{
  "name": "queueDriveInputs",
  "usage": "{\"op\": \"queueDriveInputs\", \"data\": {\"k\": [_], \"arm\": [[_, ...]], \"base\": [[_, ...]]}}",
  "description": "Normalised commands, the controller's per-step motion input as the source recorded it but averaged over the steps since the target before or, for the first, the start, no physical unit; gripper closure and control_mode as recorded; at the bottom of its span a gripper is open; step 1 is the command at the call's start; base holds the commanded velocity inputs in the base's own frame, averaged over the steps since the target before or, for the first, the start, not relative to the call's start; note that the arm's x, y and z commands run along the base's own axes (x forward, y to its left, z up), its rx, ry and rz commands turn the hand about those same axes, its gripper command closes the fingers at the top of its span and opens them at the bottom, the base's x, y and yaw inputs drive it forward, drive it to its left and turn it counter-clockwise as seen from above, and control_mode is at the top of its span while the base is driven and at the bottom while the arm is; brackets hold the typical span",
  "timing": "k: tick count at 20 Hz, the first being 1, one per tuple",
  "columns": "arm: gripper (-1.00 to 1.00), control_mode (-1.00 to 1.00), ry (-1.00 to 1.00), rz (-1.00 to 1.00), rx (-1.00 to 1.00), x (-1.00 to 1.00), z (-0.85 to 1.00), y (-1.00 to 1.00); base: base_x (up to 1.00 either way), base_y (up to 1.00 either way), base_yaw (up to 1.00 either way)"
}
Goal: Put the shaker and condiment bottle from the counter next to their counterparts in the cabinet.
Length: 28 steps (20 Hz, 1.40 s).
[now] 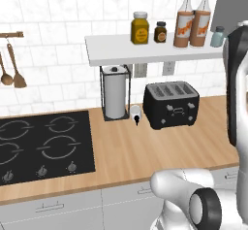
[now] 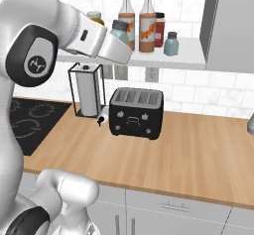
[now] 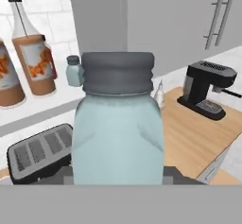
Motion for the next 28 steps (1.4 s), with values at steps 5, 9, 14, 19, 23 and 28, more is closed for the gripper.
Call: {"op": "queueDriveInputs", "data": {"k": [5,9,14,19,23,28], "arm": [[1.0,-1.0,-0.2,0.04,0.03,0.3,-0.58,-0.34],[1.0,-1.0,-0.07,0.01,0.0,0.42,-0.23,-0.05],[1.0,-1.0,0.13,0.0,0.0,0.9,0.0,0.0],[1.0,-1.0,0.02,0.0,0.0,0.88,-0.01,0.0],[1.0,-1.0,-0.05,0.0,-0.07,0.61,-0.26,-0.09],[1.0,-1.0,-0.11,0.0,-0.05,0.33,-0.36,-0.24]], "base": [[0.0,0.0,0.0],[0.0,0.0,0.0],[0.0,0.0,0.0],[0.0,0.0,0.0],[0.0,0.0,0.0],[0.0,0.0,0.0]]}}
